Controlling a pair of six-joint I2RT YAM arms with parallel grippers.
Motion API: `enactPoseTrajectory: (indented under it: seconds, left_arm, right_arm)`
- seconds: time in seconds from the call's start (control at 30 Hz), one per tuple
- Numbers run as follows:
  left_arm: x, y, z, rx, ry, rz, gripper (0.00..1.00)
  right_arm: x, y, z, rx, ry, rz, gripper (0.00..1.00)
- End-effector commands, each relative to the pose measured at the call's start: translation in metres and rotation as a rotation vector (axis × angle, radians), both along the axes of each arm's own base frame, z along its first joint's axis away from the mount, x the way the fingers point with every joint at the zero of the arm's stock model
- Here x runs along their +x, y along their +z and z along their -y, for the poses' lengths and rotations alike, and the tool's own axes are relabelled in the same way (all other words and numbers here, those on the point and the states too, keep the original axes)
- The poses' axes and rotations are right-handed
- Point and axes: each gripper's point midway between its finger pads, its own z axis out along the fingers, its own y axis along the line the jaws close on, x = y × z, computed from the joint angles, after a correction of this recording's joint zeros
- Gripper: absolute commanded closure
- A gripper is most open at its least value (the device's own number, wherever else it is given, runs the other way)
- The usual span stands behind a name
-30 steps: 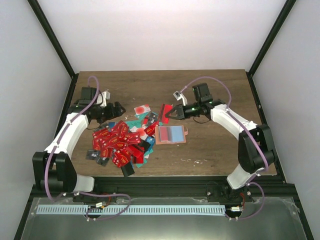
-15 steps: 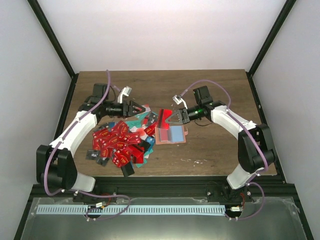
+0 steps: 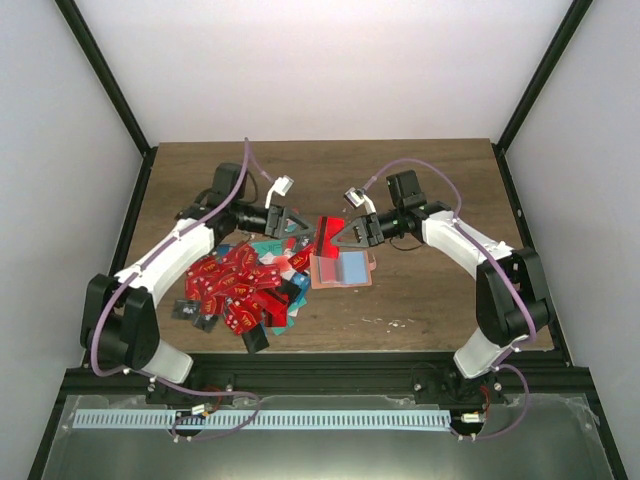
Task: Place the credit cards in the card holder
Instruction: Pick up the credit card from the center of the board.
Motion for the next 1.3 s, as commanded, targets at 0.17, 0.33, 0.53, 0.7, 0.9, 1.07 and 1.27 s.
enactPoseTrajectory:
  seconds: [0.17, 0.33, 0.53, 0.7, 0.9, 1.07, 1.27]
  left_arm:
    - [-0.01, 0.004, 0.021, -0.039, -0.091, 0.016, 0.62]
    - [-0.01, 0.004, 0.027, -0.041, -0.099, 0.015, 0.82]
    - [-0.003, 0.002, 0.027, -0.022, -0.056, 0.017, 0.96]
    - [0.006, -0.026, 0.027, 0.044, -0.014, -0.058, 0.96]
    - [0.013, -0.06, 0.035, 0.127, 0.01, -0.132, 0.96]
    - [0.017, -0.096, 0.05, 0.221, 0.008, -0.208, 0.96]
    - [0.018, -0.132, 0.065, 0.326, -0.003, -0.273, 0.96]
  right_arm:
    - [-0.003, 0.015, 0.003, 0.056, 0.032, 0.016, 0.99]
    - [-0.005, 0.014, 0.004, 0.056, 0.033, 0.012, 0.99]
    - [0.002, 0.002, 0.002, -0.009, -0.022, 0.012, 0.9]
    - [0.036, -0.05, 0.019, -0.252, -0.259, -0.025, 0.64]
    - [0.058, -0.099, 0.066, -0.443, -0.572, -0.122, 0.63]
    - [0.052, -0.123, 0.08, -0.52, -0.659, -0.166, 0.67]
    - [0.051, -0.146, 0.088, -0.581, -0.706, -0.224, 0.7]
